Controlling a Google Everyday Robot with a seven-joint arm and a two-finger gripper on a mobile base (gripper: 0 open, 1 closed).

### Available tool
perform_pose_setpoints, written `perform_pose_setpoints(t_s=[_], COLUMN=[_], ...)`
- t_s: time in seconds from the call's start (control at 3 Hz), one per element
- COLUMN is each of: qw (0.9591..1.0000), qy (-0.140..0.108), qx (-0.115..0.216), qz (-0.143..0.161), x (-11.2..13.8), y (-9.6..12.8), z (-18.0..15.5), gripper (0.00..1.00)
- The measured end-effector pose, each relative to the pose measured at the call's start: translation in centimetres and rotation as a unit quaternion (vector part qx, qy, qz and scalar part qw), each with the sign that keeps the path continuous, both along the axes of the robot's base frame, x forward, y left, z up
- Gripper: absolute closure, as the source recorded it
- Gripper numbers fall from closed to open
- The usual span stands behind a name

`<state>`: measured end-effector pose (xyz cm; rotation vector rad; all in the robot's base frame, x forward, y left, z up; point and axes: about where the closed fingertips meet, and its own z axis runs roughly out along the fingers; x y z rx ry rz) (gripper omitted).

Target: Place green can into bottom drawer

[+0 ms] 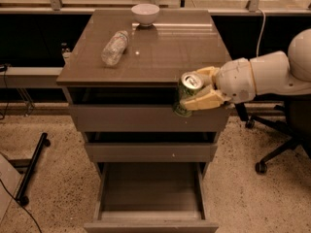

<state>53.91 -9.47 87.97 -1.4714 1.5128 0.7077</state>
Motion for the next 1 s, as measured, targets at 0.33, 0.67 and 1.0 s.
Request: perform_pose_setpoints(t_s=[0.33,0.67,1.0], qw=[0.9997,0.9990,0.9972], qy=[0.019,0.033,0.050], qx=[0.012,0.028,0.048], qz=[-0.004,-0.015,-0.028], x=[-1.4,-2.0,-2.1], y=[-0.2,-0.2,-0.1], z=[-3.4,-6.4,-9.4], gripper=[1.00,1.00,1.00])
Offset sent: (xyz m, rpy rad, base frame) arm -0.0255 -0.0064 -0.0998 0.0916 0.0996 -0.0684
